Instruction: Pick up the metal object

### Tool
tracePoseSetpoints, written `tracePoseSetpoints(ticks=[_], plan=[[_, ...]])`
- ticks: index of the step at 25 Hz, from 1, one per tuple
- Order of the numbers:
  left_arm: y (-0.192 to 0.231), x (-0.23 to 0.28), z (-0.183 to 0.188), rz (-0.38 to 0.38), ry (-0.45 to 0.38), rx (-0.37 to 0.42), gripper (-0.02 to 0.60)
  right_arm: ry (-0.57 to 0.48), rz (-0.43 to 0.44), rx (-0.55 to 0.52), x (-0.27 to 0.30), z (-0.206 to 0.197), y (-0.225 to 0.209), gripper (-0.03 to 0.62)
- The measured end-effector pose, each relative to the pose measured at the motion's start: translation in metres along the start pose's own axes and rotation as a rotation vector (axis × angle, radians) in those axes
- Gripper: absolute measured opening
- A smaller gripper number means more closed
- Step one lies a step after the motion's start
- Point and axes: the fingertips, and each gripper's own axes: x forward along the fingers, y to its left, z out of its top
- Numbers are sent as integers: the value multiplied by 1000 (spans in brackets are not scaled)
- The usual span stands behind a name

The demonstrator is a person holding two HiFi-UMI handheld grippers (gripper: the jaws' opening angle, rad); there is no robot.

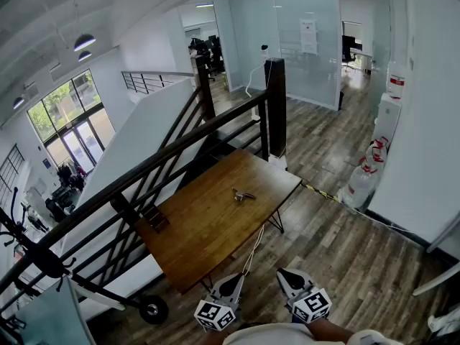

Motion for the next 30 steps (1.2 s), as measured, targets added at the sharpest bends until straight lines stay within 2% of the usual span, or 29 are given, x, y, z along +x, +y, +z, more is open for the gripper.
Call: tracePoseSetpoints(ticks=[16, 24, 27, 30], plan=[[-8, 7, -11, 12, 14, -16, 12, -11, -20, 78, -11, -14, -14, 25], [-5, 22, -20, 114, -8, -73, 12, 3, -78, 104, -35, -18, -55, 25], [-7, 40, -17, 132, -32, -89, 12, -2, -60, 118, -40, -13, -74, 26], [-27, 51, -24, 139, -32, -114, 12, 21, -28, 148, -58, -15, -86, 26]])
